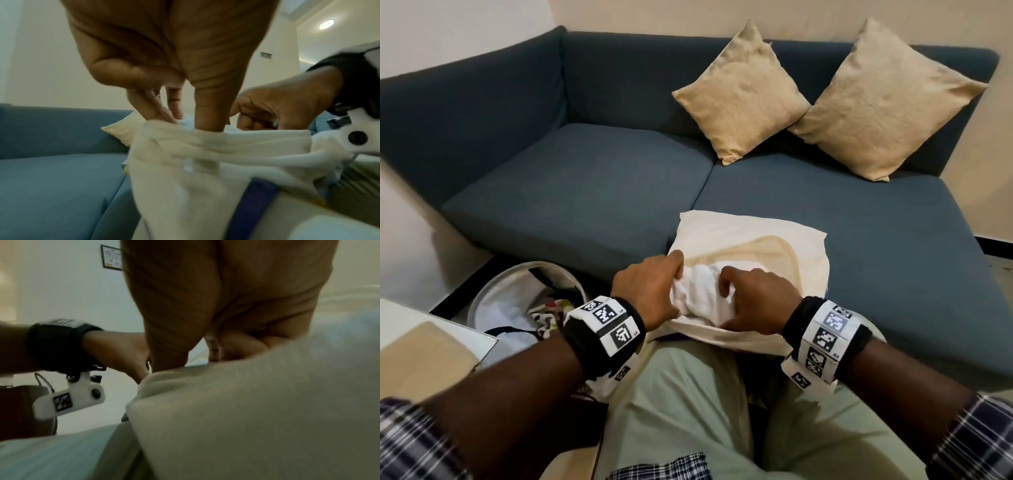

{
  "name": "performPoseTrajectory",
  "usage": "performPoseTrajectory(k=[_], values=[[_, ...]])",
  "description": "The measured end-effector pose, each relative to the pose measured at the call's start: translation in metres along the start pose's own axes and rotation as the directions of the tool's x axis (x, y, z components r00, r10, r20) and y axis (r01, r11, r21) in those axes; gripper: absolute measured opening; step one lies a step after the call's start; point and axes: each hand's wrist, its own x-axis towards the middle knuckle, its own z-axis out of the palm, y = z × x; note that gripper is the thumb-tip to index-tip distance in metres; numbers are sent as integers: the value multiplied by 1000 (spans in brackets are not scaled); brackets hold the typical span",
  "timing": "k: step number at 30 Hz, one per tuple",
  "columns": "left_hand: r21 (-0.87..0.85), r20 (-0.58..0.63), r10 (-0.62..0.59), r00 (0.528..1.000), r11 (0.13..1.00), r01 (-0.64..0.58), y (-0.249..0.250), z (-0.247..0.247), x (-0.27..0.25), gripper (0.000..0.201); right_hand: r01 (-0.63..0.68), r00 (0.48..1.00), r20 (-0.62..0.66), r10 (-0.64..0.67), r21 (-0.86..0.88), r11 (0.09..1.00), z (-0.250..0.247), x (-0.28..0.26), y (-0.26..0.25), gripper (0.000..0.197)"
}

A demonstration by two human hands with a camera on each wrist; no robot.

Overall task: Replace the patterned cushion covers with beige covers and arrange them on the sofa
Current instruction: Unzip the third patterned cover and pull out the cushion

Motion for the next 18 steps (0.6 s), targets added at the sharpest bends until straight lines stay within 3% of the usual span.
performPoseTrajectory(k=[5, 8, 11, 13, 16, 18], values=[[-44, 109, -109, 988, 992, 114, -3, 6, 4, 90, 2, 989, -147, -29, -183, 983, 11, 0, -9, 74], [-252, 211, -92, 973, 957, 145, -5, 12, 12, 88, -63, 977, -212, 30, -151, 986, 14, 5, -14, 81], [-435, 229, -55, 972, 887, 153, -4, 18, 15, 84, -110, 965, -253, 71, -142, 984, 9, 13, -11, 78], [-602, 145, -29, 989, 791, 111, -5, 18, 17, 82, -123, 958, -275, 78, -153, 981, 3, 19, -6, 71], [-859, -12, -11, 1000, 513, -5, -4, 14, 20, 86, -75, 951, -308, 32, -129, 989, 0, 23, -7, 77], [-937, -61, -13, 998, 345, -53, 0, 12, 24, 90, -69, 942, -336, 9, -167, 984, -3, 25, -11, 88]])
